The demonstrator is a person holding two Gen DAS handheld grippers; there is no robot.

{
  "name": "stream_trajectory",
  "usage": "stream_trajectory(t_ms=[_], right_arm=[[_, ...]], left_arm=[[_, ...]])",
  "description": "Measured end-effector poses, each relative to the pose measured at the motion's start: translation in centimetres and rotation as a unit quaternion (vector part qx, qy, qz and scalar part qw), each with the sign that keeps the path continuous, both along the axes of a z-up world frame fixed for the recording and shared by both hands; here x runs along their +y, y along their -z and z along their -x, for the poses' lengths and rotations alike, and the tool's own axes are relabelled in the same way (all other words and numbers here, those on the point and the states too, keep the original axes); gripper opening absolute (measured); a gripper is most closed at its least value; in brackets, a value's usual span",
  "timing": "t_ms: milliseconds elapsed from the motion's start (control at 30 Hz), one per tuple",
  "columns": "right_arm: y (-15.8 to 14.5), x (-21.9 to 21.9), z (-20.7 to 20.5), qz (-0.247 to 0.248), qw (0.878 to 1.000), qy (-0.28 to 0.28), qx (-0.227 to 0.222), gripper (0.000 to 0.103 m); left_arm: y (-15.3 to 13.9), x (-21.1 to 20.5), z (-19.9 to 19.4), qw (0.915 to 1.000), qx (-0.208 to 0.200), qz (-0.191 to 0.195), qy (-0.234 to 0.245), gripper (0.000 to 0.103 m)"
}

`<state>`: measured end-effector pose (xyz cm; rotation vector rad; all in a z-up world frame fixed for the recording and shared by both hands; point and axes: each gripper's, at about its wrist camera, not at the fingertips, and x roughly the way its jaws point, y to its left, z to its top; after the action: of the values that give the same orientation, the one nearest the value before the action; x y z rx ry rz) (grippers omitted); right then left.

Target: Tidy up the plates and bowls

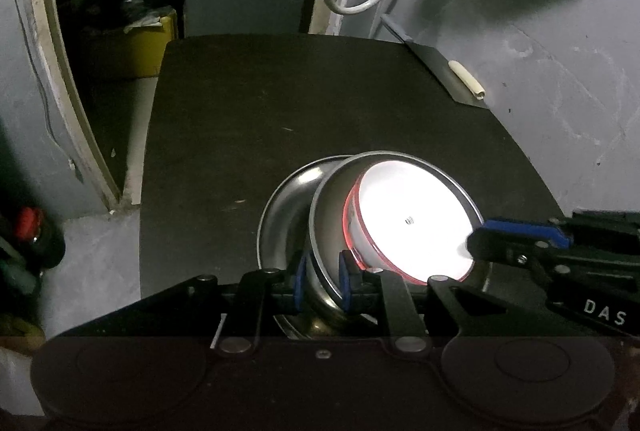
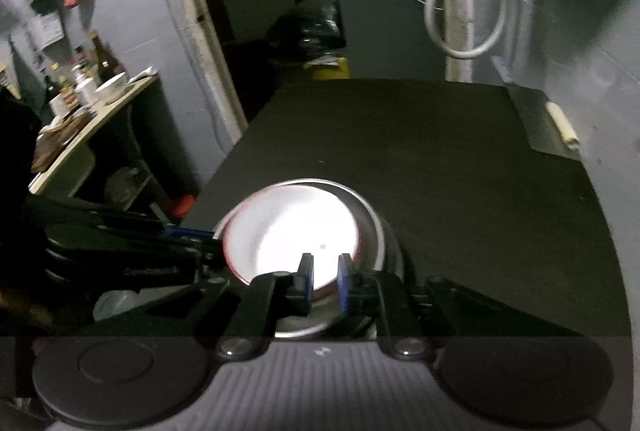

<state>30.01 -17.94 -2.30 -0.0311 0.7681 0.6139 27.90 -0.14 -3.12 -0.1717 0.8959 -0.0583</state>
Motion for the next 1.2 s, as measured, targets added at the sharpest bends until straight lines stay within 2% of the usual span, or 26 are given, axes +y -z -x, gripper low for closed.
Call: stream_trajectory(t_ms=[100,200,600,667,733,933,1033,1200], right_arm=[[0.2,-0.5,0.4,0.000,1.000,0.005,0.001,0.020],[0.3,-0.9,0.8,-0.002,1.000,0.009,0.002,0.029],[-0.1,-1.9,0.9,-0.005,1.000,0.030,0.001,0.057],[-0.1,-2.0,1.0,-0.005,0.999,0.034,0.000,0.064],[-0.1,-2.2,1.0,-0.007,0.999,0.037,-0.001,0.068],[-0.4,-2.5,1.4,-0.008,0.999,0.049,-0.005,0.081],[-0.5,-2.8,1.5,-0.013,0.998,0.058,-0.005,0.087],[-0.9,-3.2,2.0,-0.016,0.997,0.076,-0.010,0.094]], left_arm=[[0.0,0.1,0.1,1.0000,-0.001,0.001,-0.004,0.023],[-0.1,0.1,0.3,1.0000,-0.002,0.002,-0.008,0.025],[-0.6,1.1,2.2,0.9989,-0.026,0.022,-0.032,0.060],[-0.7,1.2,2.4,0.9985,-0.031,0.020,-0.041,0.071],[-0.8,1.4,2.6,0.9980,-0.036,0.019,-0.048,0.078],[-1.3,1.4,3.1,0.9970,-0.050,0.026,-0.052,0.091],[-1.4,1.2,3.3,0.9971,-0.050,0.021,-0.054,0.102],[-1.8,1.2,4.0,0.9968,-0.057,0.013,-0.054,0.102]])
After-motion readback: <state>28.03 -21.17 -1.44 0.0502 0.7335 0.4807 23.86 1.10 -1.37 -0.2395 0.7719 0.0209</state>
